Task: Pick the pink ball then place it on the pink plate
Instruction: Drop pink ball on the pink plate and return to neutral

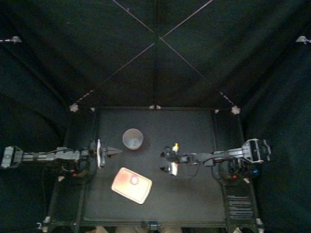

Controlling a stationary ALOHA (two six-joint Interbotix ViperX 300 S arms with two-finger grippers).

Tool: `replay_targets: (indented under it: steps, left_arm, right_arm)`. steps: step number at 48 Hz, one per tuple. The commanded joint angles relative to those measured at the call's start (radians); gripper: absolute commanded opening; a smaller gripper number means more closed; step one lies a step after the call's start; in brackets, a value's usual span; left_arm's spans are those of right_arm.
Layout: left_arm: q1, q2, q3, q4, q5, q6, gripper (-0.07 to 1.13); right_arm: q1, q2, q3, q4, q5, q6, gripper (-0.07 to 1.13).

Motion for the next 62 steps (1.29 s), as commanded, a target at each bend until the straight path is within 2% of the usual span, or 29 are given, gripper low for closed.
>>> replay_targets:
  steps: [1, 18, 30, 62]
  left_arm:
    - [0.002, 0.005, -0.006, 0.0, -0.003, 0.002, 0.0]
    - [-0.002, 0.005, 0.011, 0.002, -0.002, 0.002, 0.0]
    - [-0.002, 0.003, 0.012, 0.003, 0.0, 0.003, 0.0]
    - [-0.002, 0.005, 0.021, 0.002, 0.003, 0.002, 0.0]
  right_arm:
    - [-0.026, -0.123, 0.071, 0.031, -0.038, -0.003, 1.0]
    - [-0.035, -0.479, 0.268, 0.044, -0.081, -0.003, 0.99]
    - [-0.037, -0.624, 0.353, 0.058, -0.081, -0.002, 1.0]
    - [-0.037, -0.669, 0.405, 0.067, -0.078, -0.002, 0.99]
